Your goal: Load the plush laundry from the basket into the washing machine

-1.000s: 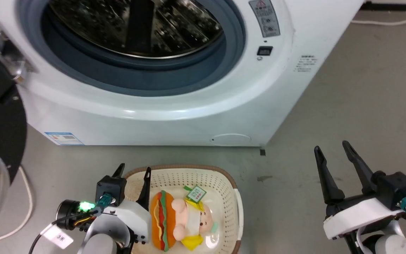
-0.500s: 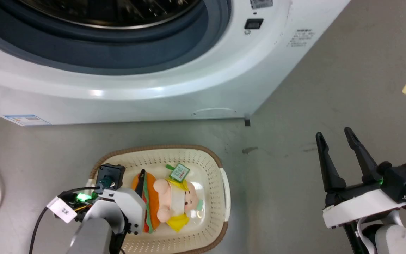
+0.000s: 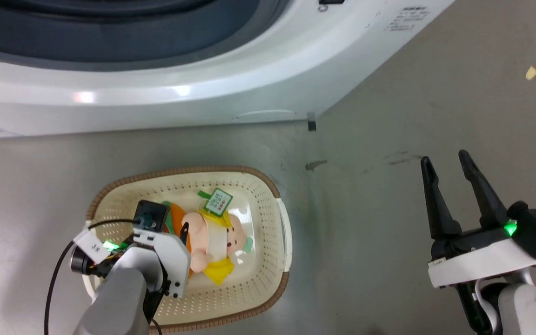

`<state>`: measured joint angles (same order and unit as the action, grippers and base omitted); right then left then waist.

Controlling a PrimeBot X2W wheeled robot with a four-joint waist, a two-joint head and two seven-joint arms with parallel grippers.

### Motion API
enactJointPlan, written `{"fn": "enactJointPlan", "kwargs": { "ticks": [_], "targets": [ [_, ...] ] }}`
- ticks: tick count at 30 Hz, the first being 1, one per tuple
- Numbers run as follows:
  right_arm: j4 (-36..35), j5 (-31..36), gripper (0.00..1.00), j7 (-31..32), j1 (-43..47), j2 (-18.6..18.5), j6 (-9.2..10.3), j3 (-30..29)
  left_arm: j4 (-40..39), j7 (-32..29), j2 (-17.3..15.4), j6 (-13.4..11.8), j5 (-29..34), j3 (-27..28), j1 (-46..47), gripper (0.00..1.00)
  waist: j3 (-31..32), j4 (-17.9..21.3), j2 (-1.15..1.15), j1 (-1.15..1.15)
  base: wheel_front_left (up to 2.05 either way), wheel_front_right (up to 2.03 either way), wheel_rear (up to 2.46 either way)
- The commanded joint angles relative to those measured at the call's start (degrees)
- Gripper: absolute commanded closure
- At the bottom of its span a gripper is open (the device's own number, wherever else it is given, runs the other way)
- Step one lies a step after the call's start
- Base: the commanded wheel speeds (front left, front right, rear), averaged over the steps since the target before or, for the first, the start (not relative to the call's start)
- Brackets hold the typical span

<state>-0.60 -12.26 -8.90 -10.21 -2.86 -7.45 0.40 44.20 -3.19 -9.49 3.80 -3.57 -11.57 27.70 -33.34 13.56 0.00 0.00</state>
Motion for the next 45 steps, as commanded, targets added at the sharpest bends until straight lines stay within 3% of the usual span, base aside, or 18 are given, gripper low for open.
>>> {"fn": "enactJointPlan", "kwargs": {
  "ticks": [1,22,33,34,35,36,45],
  "targets": [
    [-0.3,-0.7,0.0,-0.5,-1.1,0.0,-0.02,0.1,1.5,-0.5,-0.4,0.3,-0.2,-0.4,1.7,0.0,-1.2,0.5,0.0,0.0,0.0,0.0,0.0],
    [-3.5,-7.3,0.0,-3.0,-3.3,0.0,-0.03,2.8,14.5,-8.5,-3.7,1.0,-2.0,-5.5,11.4,0.0,-11.4,4.8,0.0,0.0,0.0,0.0,0.0],
    [-5.8,-8.8,0.0,-4.4,-5.3,0.0,-0.03,3.8,21.0,-9.1,-5.0,0.9,-3.6,-7.8,16.7,0.0,-16.6,7.0,0.0,0.0,0.0,0.0,0.0],
    [-5.8,-9.0,0.0,-4.5,-5.6,0.0,-0.03,4.0,21.6,-9.1,-5.0,1.0,-3.6,-8.1,17.0,0.26,-17.0,7.3,0.0,0.0,0.0,0.0,0.0],
    [-5.7,-9.3,0.0,-4.6,-5.9,0.0,-0.03,4.2,22.1,-9.1,-5.1,1.1,-3.7,-8.4,17.3,0.86,-17.3,7.6,0.0,0.0,0.0,0.0,0.0],
    [-5.5,-9.7,0.0,-4.7,-6.2,0.0,-0.03,4.4,22.7,-9.1,-5.2,1.2,-4.0,-8.6,17.5,1.0,-17.6,8.0,0.0,0.0,0.0,0.0,0.0],
    [-4.2,-14.9,0.0,-5.8,-9.8,0.0,-0.03,7.1,28.1,-6.4,-8.0,0.9,-7.8,-8.1,17.9,1.0,-16.8,11.2,0.0,0.0,0.0,0.0,0.0]
  ]
}}
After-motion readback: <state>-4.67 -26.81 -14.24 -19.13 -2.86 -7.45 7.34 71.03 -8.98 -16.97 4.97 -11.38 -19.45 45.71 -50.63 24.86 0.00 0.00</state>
